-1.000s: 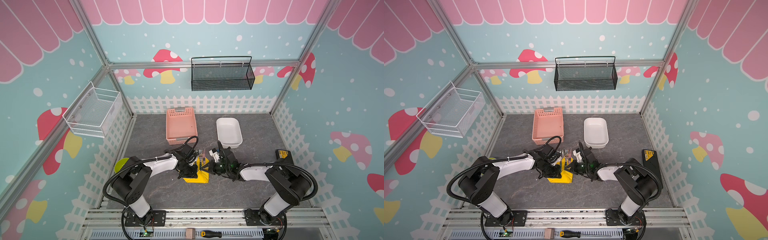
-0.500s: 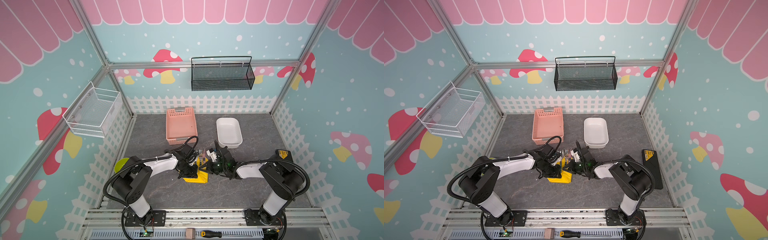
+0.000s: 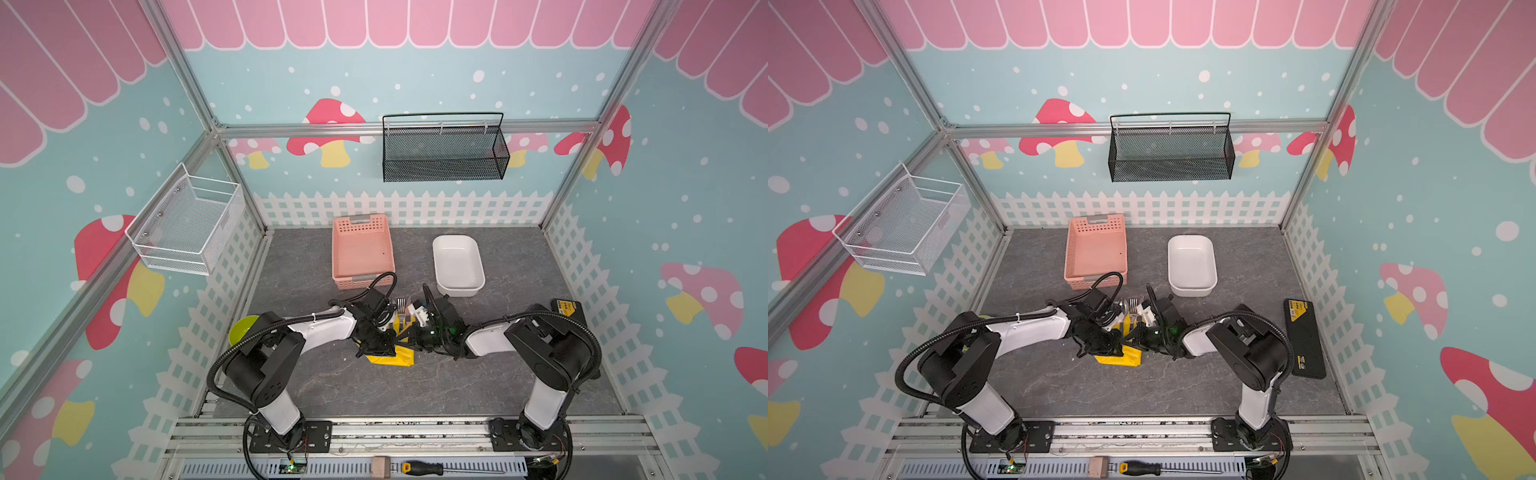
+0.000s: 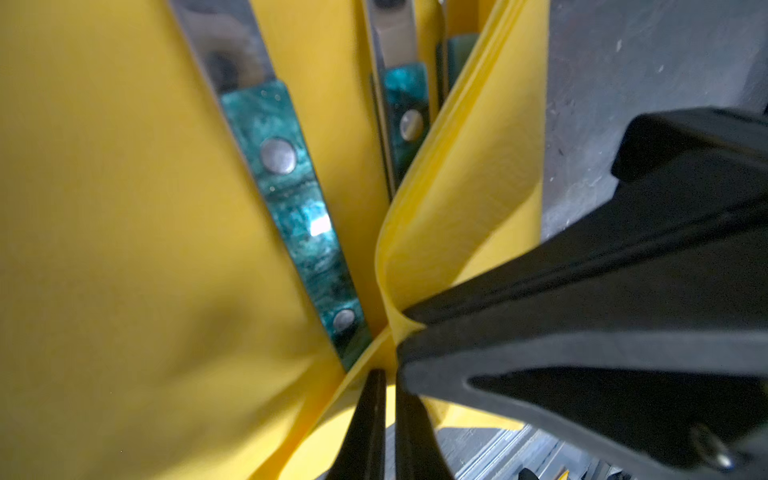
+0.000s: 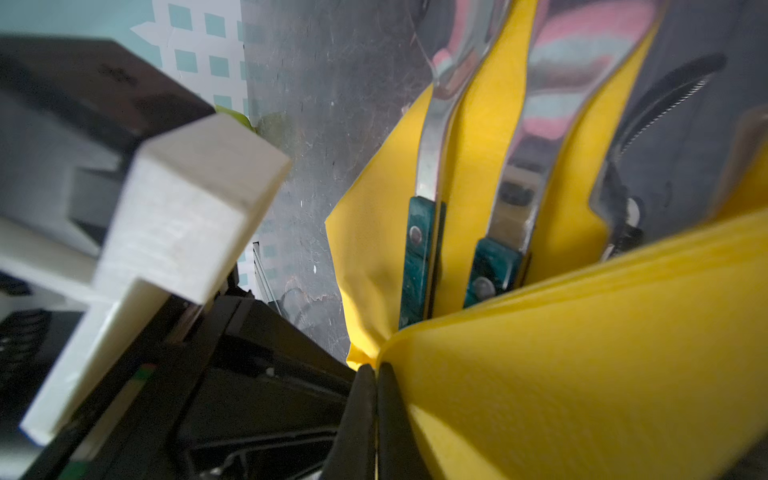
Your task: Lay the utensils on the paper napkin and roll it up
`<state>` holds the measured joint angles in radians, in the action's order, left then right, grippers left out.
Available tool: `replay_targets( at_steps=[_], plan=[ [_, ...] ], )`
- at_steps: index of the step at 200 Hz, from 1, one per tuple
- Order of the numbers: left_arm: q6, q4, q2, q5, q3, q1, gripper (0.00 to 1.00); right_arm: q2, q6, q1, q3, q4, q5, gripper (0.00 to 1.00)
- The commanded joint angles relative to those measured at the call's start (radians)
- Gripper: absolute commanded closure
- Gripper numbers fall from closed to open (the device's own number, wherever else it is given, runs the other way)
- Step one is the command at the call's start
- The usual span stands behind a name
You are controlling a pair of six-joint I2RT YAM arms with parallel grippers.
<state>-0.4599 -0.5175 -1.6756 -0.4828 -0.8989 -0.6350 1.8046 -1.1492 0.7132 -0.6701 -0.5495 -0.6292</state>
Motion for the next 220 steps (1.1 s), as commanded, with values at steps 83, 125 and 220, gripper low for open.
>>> replay_targets(
  at_steps=[83, 125, 220],
  plan=[
    [-0.011, 0.007, 0.033, 0.016, 0.011, 0.006, 0.89, 0.062, 0.011, 0.008, -0.025, -0.038, -0.04, 0.98],
    [-0.004, -0.043, 0.095, 0.06, 0.029, 0.006, 0.88, 0.065, 0.015, 0.008, -0.022, -0.036, -0.039, 0.98],
    [0.027, -0.037, 0.044, 0.092, 0.052, 0.007, 0.89, 0.055, 0.014, 0.008, -0.038, -0.048, -0.042, 0.98]
  ],
)
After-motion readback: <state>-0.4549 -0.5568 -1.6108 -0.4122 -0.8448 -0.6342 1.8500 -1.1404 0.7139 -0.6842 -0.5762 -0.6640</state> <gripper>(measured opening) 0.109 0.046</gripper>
